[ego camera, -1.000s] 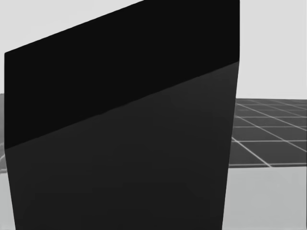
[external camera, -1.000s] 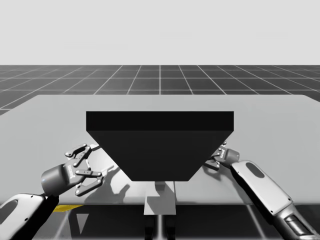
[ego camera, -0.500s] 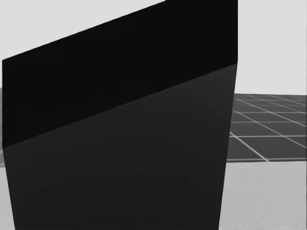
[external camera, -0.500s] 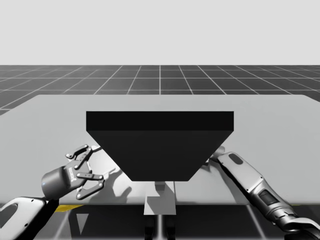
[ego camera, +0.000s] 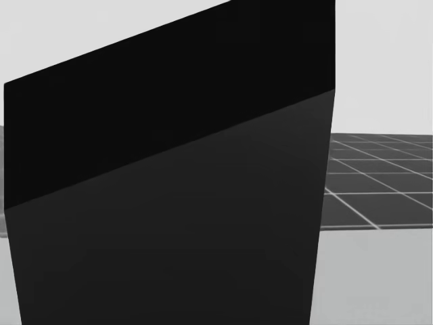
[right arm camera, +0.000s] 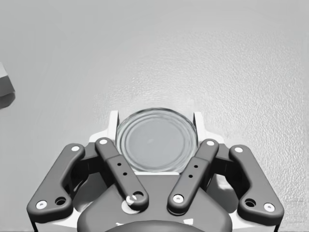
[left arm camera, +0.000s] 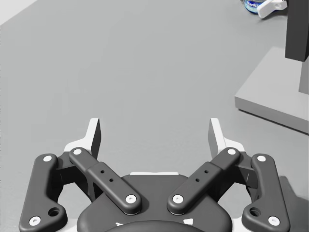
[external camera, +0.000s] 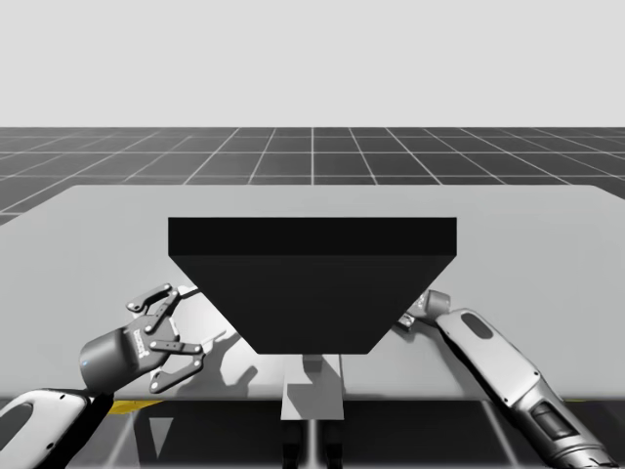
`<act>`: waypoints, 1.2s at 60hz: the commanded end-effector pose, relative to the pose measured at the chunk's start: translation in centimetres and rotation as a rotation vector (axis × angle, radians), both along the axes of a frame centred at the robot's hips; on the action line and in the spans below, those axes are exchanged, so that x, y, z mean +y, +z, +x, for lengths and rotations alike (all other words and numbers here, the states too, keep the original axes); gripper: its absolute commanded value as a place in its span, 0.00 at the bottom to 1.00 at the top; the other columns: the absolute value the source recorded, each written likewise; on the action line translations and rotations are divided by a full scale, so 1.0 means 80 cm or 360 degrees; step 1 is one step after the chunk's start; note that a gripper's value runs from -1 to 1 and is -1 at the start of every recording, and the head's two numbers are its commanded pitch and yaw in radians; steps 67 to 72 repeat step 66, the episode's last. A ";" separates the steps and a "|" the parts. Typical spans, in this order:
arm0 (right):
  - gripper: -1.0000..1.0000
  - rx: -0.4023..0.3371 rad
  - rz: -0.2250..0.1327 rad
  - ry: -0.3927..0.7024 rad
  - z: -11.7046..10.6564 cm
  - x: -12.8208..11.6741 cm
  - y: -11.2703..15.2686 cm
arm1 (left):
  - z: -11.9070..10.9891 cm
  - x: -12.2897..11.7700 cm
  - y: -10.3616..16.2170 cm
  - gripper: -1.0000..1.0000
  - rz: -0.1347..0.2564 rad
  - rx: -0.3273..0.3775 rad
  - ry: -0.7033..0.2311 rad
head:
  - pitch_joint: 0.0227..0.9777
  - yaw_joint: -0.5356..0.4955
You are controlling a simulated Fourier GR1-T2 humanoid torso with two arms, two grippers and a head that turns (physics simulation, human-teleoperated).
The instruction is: Reach around the screen and pick up the object behind it.
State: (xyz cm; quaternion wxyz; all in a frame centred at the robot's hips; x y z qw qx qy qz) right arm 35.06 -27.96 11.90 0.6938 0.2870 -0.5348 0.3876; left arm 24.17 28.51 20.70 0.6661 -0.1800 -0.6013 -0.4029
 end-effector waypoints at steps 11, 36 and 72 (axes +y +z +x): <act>1.00 -0.0240 -0.0001 -0.0389 -0.017 -0.095 0.046 | 0.001 0.002 0.002 0.00 0.0000 -0.0005 0.0014 | 0.23 0.43; 1.00 -0.0684 0.0182 -0.0785 -0.009 -0.153 0.131 | 0.005 0.004 0.003 0.00 -0.0010 -0.0011 0.0049 | 0.22 0.43; 1.00 -0.1257 0.0347 -0.1081 -0.042 -0.153 0.267 | 0.007 0.009 0.007 0.00 -0.0023 -0.0028 0.0076 | 0.22 0.44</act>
